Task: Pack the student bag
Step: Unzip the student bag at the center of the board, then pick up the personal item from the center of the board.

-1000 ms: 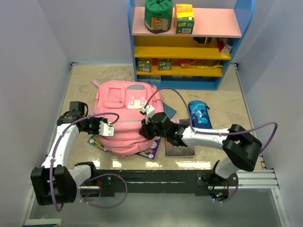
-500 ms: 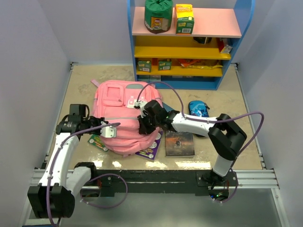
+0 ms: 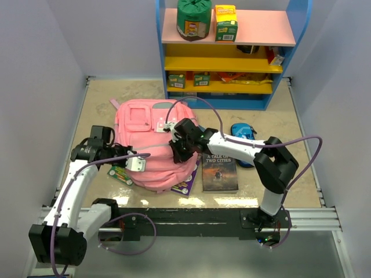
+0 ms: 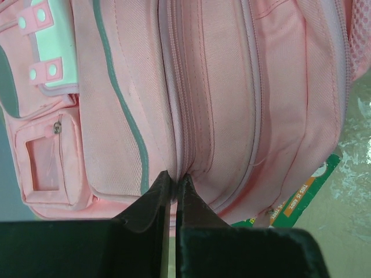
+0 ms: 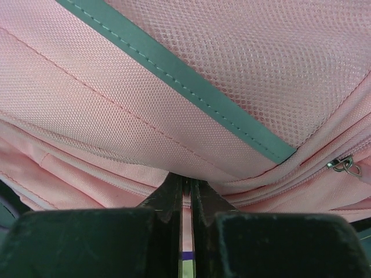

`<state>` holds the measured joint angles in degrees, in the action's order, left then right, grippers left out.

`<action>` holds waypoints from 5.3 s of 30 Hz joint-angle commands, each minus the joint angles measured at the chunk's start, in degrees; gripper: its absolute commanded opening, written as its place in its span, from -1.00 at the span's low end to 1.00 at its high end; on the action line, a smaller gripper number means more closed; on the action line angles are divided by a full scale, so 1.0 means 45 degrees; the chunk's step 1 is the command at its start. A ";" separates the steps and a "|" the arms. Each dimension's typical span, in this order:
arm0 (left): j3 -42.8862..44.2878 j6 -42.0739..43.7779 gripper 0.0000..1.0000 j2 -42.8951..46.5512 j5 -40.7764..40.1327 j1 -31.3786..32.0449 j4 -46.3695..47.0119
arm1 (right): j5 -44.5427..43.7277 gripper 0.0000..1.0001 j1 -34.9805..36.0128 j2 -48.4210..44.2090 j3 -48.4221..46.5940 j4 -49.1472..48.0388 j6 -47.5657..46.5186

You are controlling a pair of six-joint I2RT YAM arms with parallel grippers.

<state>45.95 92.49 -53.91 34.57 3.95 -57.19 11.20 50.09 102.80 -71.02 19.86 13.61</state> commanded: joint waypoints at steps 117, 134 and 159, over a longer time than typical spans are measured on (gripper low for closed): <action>-0.0681 -1.5340 0.56 -0.1241 -0.0107 0.5822 0.8277 | -0.6004 0.30 -0.0734 -0.9996 0.6233 -0.3968 0.2953; -0.1755 -1.4244 0.06 -0.1712 -0.3757 0.6233 0.9974 | -0.4911 0.52 -0.4079 -0.5387 0.4553 -0.4705 0.2484; -0.2028 -1.4752 0.29 -0.1320 -0.4748 0.6623 0.9992 | -0.5575 0.97 -0.4685 -0.2299 0.4435 -0.5760 0.2230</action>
<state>37.58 26.65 -59.44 19.00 33.56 -17.08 -12.56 29.17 92.97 -50.52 -2.98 23.31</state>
